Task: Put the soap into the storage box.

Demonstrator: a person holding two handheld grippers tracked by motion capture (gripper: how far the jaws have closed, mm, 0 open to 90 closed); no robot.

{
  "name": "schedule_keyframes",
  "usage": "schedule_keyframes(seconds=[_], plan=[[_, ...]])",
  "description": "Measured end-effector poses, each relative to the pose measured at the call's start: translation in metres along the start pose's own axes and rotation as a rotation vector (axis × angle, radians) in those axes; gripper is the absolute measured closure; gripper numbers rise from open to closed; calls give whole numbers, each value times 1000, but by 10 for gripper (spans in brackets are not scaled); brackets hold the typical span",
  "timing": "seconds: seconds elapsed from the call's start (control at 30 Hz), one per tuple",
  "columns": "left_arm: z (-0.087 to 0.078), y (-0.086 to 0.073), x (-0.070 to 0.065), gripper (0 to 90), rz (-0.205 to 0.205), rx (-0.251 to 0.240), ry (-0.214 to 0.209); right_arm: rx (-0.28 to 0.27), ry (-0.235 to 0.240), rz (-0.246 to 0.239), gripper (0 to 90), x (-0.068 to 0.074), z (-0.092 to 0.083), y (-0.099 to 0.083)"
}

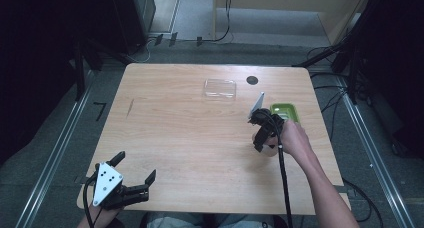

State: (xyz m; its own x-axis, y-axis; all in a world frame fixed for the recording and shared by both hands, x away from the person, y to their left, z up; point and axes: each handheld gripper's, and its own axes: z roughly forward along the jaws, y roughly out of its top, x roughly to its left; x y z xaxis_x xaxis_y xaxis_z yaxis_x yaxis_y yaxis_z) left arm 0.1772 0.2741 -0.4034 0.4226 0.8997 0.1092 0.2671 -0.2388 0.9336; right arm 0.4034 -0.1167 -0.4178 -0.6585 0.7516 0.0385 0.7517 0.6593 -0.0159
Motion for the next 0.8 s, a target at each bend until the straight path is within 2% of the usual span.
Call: schedule_keyframes(seconds=[0.8], plan=[[-1, 0, 0, 0, -2, -2, -1, -18, -8, 46, 334, -20, -8, -6]])
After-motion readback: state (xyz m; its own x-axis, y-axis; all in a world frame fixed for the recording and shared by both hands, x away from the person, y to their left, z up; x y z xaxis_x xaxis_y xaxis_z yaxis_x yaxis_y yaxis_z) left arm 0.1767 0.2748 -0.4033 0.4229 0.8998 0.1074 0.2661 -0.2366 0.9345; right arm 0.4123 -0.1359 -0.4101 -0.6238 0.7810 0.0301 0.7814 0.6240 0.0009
